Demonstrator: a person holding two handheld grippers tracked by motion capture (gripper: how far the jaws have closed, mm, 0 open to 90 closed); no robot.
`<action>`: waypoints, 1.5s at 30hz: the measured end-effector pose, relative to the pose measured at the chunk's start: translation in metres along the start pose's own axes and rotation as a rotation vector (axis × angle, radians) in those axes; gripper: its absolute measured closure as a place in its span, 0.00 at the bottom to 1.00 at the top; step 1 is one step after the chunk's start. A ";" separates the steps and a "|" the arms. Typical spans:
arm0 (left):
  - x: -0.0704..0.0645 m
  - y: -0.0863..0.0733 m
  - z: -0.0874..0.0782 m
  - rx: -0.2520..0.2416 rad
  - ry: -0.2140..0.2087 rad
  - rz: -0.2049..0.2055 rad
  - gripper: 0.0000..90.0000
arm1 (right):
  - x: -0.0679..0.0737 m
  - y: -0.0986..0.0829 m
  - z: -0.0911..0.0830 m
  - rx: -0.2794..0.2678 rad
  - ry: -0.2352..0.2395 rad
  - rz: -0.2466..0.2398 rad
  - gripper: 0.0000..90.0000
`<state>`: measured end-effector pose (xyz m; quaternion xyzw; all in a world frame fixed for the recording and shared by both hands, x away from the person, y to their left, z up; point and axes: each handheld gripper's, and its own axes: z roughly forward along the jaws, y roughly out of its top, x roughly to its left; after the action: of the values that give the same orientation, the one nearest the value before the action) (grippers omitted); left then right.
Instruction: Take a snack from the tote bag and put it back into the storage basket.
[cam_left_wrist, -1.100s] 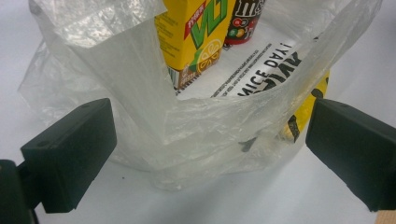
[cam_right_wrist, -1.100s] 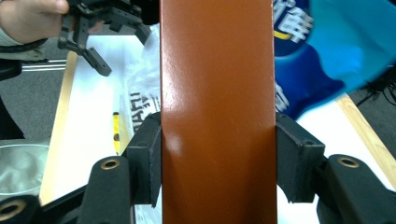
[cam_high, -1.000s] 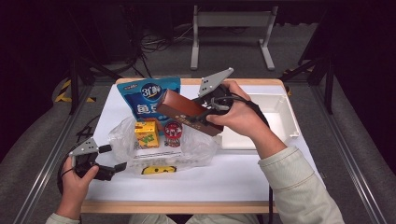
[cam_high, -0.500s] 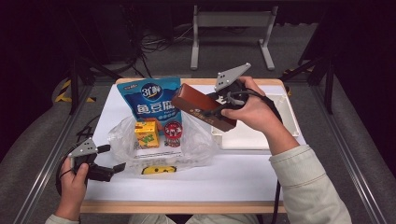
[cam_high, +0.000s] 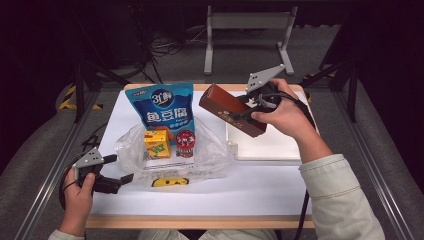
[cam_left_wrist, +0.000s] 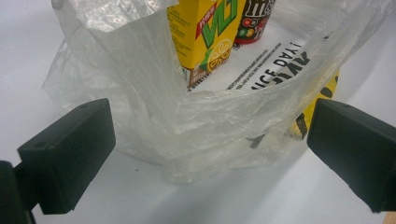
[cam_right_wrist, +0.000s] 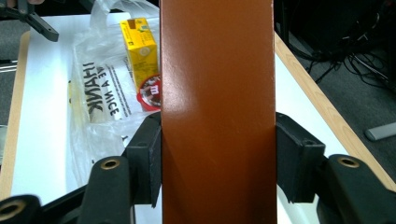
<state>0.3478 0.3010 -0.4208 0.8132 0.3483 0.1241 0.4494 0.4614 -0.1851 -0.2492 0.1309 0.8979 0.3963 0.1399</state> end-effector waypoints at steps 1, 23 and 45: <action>-0.001 0.000 0.000 0.002 -0.005 -0.005 0.02 | -0.002 -0.002 -0.001 -0.001 -0.004 0.004 0.47; 0.000 0.000 0.001 0.000 -0.024 -0.002 0.03 | -0.040 -0.042 -0.016 0.023 -0.075 0.042 0.47; -0.003 -0.001 0.000 -0.002 -0.008 0.023 0.03 | -0.065 -0.078 -0.001 0.074 -0.105 0.079 0.47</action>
<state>0.3454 0.2998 -0.4209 0.8172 0.3373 0.1263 0.4499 0.5120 -0.2591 -0.2976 0.1917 0.8975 0.3608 0.1662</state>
